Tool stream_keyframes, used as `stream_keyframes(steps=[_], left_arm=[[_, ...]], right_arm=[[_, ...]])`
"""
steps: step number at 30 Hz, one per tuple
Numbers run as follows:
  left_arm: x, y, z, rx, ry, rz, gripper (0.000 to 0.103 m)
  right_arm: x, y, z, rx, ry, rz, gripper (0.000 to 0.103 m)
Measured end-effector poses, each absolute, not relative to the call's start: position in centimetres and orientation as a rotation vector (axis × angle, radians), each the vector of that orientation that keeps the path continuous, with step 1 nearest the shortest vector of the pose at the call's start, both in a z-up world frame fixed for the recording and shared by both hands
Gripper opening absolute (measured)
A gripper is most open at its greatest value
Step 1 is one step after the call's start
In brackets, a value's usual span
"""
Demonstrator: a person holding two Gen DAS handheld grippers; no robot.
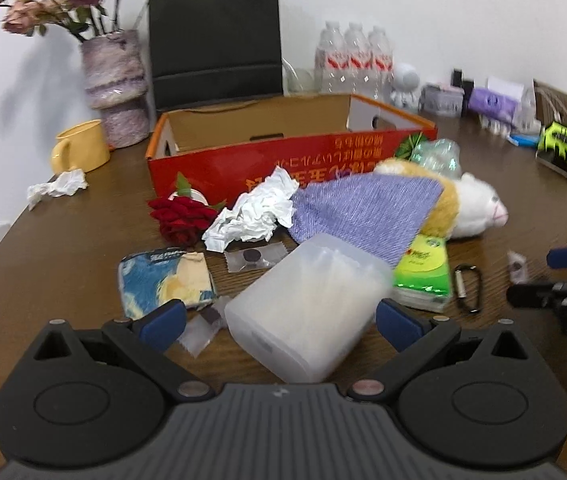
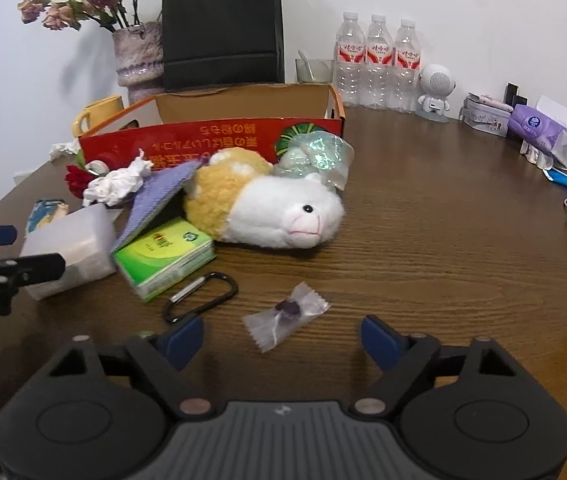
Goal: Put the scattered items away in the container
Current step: 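Grasp the clear candy packet with the right tool while the left tool grasps the white plastic box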
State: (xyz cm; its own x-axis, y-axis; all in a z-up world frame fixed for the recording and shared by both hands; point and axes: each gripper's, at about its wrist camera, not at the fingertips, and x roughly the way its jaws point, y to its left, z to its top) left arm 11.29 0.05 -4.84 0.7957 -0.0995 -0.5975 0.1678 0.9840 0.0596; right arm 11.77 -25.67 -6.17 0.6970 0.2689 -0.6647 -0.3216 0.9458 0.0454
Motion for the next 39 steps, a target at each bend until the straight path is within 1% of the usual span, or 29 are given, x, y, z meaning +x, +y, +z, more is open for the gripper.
stream_keyframes(steps=[2, 4, 6, 8, 10, 11, 12, 13, 14, 16, 17, 18, 19, 21, 22, 23, 24, 25, 26, 28, 31, 32, 34, 35, 39], left_arm=[[12.0, 0.1, -5.2, 0.120, 0.643, -0.165, 0.103], [12.6, 0.0, -5.6, 0.121, 0.650, -0.167, 0.103], [13.1, -0.1, -5.8, 0.124, 0.660, -0.180, 0.103], [13.4, -0.2, -6.2, 0.118, 0.666, -0.198, 0.099], [13.3, -0.4, -6.2, 0.136, 0.652, -0.204, 0.091], [13.2, -0.5, -6.2, 0.142, 0.648, -0.205, 0.091], [13.2, -0.5, -6.2, 0.141, 0.645, -0.206, 0.091], [13.1, -0.5, -6.2, 0.141, 0.640, -0.206, 0.089], [13.0, -0.5, -6.2, 0.141, 0.635, -0.205, 0.089], [12.7, -0.4, -6.2, 0.132, 0.629, -0.199, 0.088], [12.6, -0.3, -6.2, 0.127, 0.623, -0.196, 0.085], [12.4, -0.3, -6.2, 0.125, 0.617, -0.198, 0.081], [12.2, -0.3, -6.1, 0.121, 0.612, -0.198, 0.079], [12.0, -0.2, -6.1, 0.116, 0.605, -0.193, 0.078], [11.9, -0.1, -6.1, 0.113, 0.605, -0.191, 0.077], [11.8, -0.1, -6.1, 0.108, 0.605, -0.190, 0.077], [11.8, -0.1, -6.1, 0.105, 0.605, -0.189, 0.077], [11.8, -0.1, -6.1, 0.104, 0.604, -0.189, 0.076], [11.7, -0.1, -6.1, 0.103, 0.604, -0.187, 0.076], [11.6, -0.1, -6.0, 0.101, 0.600, -0.184, 0.076], [11.5, -0.1, -6.1, 0.096, 0.597, -0.181, 0.075], [11.5, -0.1, -6.1, 0.096, 0.595, -0.180, 0.074], [11.3, -0.1, -6.0, 0.099, 0.585, -0.177, 0.072], [11.1, -0.1, -6.0, 0.099, 0.579, -0.175, 0.072], [10.5, -0.2, -5.6, 0.091, 0.546, -0.169, 0.070]], right_arm=[[12.4, -25.6, -6.4, -0.074, 0.739, 0.332, 0.075], [12.8, -25.4, -6.6, -0.075, 0.744, 0.328, 0.072], [13.1, -25.1, -6.6, -0.094, 0.741, 0.315, 0.068], [13.2, -25.1, -6.6, -0.095, 0.734, 0.321, 0.052], [13.2, -25.1, -6.5, -0.099, 0.732, 0.325, 0.044], [13.2, -25.1, -6.5, -0.099, 0.732, 0.332, 0.037], [13.0, -25.1, -6.4, -0.103, 0.729, 0.335, 0.028], [12.9, -25.2, -6.4, -0.107, 0.726, 0.336, 0.015], [12.9, -25.3, -6.4, -0.103, 0.727, 0.342, 0.008], [12.8, -25.6, -6.4, -0.094, 0.726, 0.351, 0.005], [12.7, -25.7, -6.4, -0.090, 0.725, 0.354, 0.004], [12.6, -25.8, -6.4, -0.086, 0.723, 0.360, 0.004], [12.6, -25.9, -6.4, -0.081, 0.723, 0.364, 0.004], [12.7, -26.0, -6.4, -0.068, 0.726, 0.366, 0.004], [12.8, -26.1, -6.3, -0.053, 0.730, 0.366, 0.009], [13.0, -26.4, -6.2, -0.019, 0.738, 0.360, 0.020], [13.1, -26.6, -6.1, 0.009, 0.743, 0.355, 0.029], [13.4, -26.6, -5.9, 0.026, 0.740, 0.346, 0.043], [13.6, -26.5, -5.7, 0.025, 0.726, 0.338, 0.045], [14.3, -26.1, -5.4, 0.008, 0.702, 0.314, 0.045], [16.4, -25.6, -5.8, 0.005, 0.733, 0.274, 0.043], [17.0, -25.4, -6.2, -0.004, 0.753, 0.257, 0.037], [17.0, -24.8, -6.5, -0.062, 0.726, 0.235, 0.024], [16.9, -25.0, -6.5, -0.057, 0.725, 0.249, 0.021], [15.9, -26.2, -6.6, -0.018, 0.712, 0.284, 0.015]])
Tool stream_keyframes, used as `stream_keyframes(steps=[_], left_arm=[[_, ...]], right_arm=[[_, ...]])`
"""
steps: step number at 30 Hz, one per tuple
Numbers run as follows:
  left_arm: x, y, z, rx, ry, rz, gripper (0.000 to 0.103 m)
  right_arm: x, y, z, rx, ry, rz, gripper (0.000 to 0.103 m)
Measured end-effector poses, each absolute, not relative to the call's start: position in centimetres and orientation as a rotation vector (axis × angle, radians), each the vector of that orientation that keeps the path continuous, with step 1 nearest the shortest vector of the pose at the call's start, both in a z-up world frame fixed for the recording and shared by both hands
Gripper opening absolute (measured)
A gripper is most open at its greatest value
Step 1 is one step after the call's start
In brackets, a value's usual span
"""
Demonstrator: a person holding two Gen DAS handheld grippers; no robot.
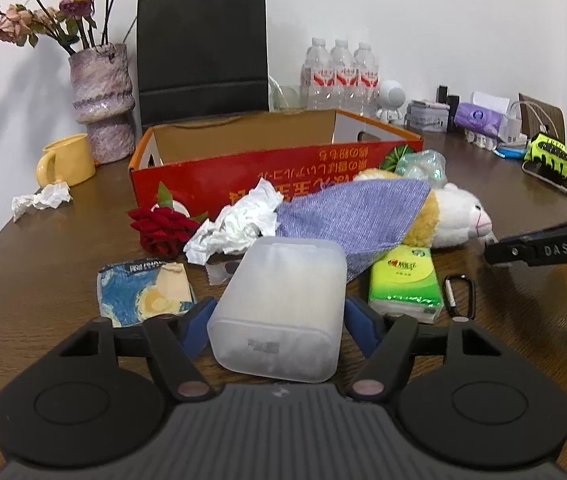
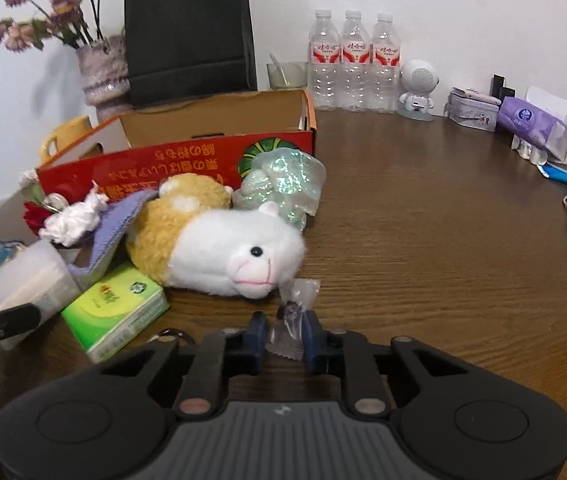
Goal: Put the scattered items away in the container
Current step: 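Grasp the clear candy packet with the right tool while the left tool grasps the white plastic box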
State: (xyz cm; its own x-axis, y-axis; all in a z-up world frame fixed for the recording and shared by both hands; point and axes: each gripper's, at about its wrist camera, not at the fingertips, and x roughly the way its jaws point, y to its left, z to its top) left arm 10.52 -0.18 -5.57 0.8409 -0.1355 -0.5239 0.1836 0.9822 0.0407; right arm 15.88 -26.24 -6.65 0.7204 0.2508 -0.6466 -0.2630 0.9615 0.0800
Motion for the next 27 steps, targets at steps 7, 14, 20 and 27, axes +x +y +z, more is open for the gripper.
stream_keyframes(steps=[7, 14, 20, 27], left_arm=[[8.9, 0.2, -4.7, 0.054, 0.493, -0.156, 0.068], [8.5, 0.4, -4.6, 0.039, 0.491, -0.149, 0.068], [8.4, 0.3, -4.8, 0.035, 0.486, -0.141, 0.068], [7.8, 0.7, -4.2, 0.021, 0.447, -0.140, 0.067]], right_arm=[[13.9, -27.8, -6.1, 0.013, 0.687, 0.314, 0.000], [14.6, -28.1, -5.7, 0.065, 0.704, 0.324, 0.018], [17.7, -26.2, -6.6, 0.039, 0.748, 0.265, 0.041], [16.0, -26.3, -6.9, -0.032, 0.717, 0.288, 0.014]])
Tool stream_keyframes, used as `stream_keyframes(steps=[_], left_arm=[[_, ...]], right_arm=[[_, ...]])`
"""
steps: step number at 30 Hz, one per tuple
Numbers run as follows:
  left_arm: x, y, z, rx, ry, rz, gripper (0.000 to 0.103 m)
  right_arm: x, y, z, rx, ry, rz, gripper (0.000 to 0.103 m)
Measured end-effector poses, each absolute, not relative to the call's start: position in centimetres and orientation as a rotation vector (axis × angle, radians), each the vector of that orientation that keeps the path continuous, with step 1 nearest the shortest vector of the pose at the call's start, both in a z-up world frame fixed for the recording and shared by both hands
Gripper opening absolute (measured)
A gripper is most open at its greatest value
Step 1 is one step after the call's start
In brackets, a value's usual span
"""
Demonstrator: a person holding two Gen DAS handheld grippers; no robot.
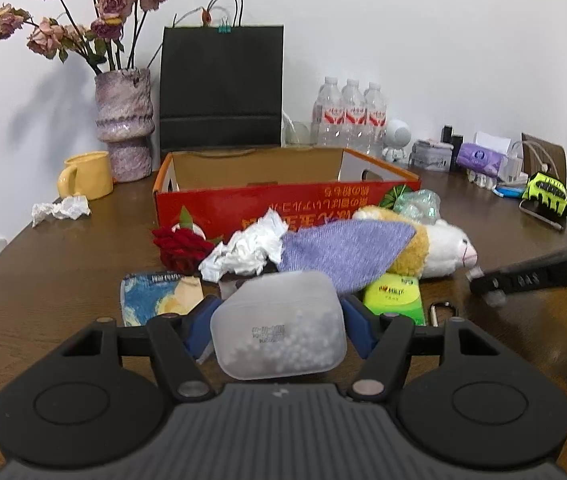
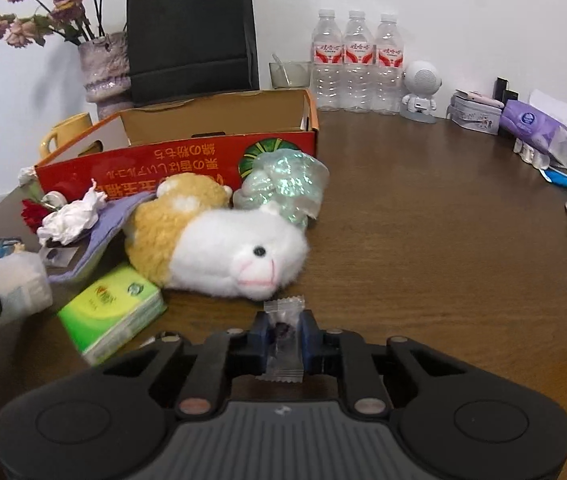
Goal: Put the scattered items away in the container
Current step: 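Grasp the clear candy packet with the right tool while the left tool grasps the white plastic box, then carry both items into the cardboard box and open both tools to release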
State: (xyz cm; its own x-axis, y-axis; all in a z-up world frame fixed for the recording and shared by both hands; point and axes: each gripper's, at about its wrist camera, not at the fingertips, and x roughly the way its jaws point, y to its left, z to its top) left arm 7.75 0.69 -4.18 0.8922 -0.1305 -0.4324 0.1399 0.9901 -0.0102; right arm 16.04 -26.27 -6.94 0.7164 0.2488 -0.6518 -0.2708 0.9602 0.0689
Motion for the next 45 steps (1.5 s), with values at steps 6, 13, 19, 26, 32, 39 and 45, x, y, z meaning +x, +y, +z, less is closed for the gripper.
stream_keyframes(steps=[6, 13, 19, 26, 32, 39, 45], left_arm=[[7.6, 0.7, -2.9, 0.019, 0.397, -0.135, 0.066], [8.1, 1.0, -0.5, 0.009, 0.329, -0.144, 0.066], [12.7, 1.2, 4.6, 0.013, 0.181, -0.133, 0.066], [25.1, 2.2, 3.7, -0.082, 0.292, -0.092, 0.066], [31.1, 3.3, -0.5, -0.107, 0.431, -0.096, 0.066], [32.0, 3.8, -1.5, -0.103, 0.462, -0.118, 0.103], [30.8, 2.8, -0.3, -0.040, 0.416, -0.101, 0.103]], right_arm=[[13.9, -28.0, -6.0, 0.019, 0.687, 0.307, 0.014], [14.3, -27.9, -2.0, 0.043, 0.571, 0.389, 0.014], [19.0, -24.9, 2.2, 0.018, 0.450, 0.482, 0.014], [29.6, -19.2, 1.7, 0.024, 0.520, 0.493, 0.015], [36.5, -17.0, -2.1, 0.009, 0.652, 0.474, 0.015], [37.4, -15.7, -3.9, -0.067, 0.713, 0.492, 0.075], [35.7, -15.1, -2.6, -0.122, 0.692, 0.500, 0.103]])
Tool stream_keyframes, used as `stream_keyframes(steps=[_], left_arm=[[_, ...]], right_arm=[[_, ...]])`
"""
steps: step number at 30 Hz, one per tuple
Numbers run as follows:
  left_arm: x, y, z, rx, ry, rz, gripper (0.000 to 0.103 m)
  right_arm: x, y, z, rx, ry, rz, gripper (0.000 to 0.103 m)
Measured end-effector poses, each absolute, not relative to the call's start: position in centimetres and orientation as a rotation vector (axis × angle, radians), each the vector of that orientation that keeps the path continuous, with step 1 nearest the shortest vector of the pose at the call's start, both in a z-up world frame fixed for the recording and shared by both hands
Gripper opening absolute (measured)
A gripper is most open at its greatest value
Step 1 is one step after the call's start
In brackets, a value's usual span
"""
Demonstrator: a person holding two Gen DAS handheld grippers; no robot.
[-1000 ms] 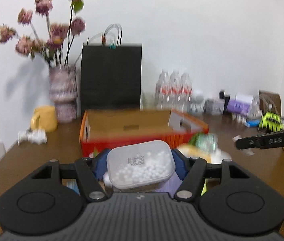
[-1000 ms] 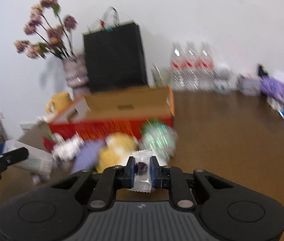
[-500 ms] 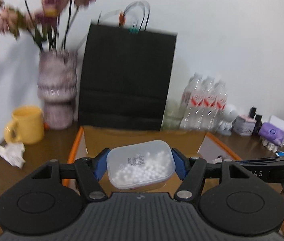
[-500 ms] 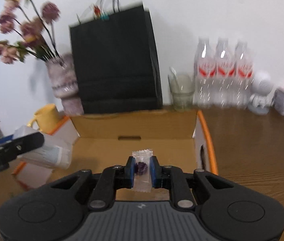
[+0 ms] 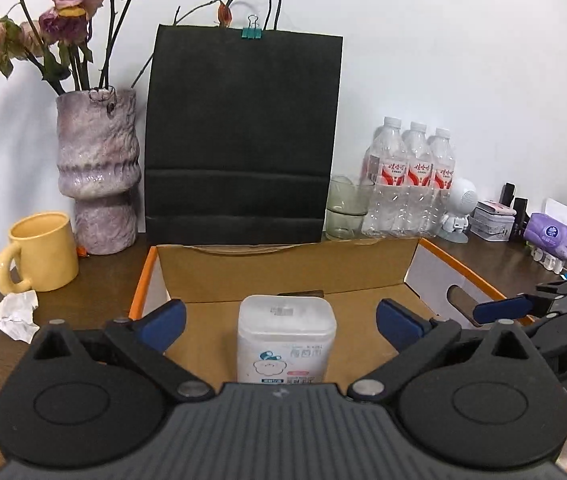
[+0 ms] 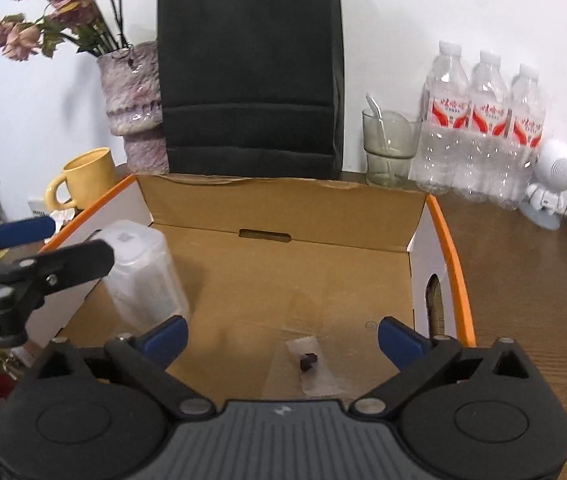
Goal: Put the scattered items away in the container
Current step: 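Carry both items into the cardboard box and open both tools to release, then grasp the blue printed pouch with the left tool while the right tool grasps the black carabiner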
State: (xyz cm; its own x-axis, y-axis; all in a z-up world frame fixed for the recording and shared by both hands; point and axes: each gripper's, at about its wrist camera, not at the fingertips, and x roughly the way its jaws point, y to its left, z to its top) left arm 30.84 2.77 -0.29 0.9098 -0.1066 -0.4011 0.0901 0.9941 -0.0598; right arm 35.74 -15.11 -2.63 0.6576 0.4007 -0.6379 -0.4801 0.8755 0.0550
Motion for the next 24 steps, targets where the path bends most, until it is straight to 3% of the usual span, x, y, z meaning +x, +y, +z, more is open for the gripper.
stream_keyframes(steps=[9, 18, 24], left_arm=[[30.1, 2.9, 1.1, -0.062, 0.420, -0.095, 0.103], [23.7, 7.1, 4.9, -0.090, 0.313, -0.035, 0.103], [18.8, 8.5, 2.9, -0.067, 0.390, 0.004, 0.103]], right_arm=[[34.9, -15.1, -1.3, -0.132, 0.662, 0.486, 0.103], [29.7, -20.4, 2.3, -0.053, 0.527, 0.499, 0.103], [23.6, -23.2, 2.2, -0.044, 0.467, 0.506, 0.103]])
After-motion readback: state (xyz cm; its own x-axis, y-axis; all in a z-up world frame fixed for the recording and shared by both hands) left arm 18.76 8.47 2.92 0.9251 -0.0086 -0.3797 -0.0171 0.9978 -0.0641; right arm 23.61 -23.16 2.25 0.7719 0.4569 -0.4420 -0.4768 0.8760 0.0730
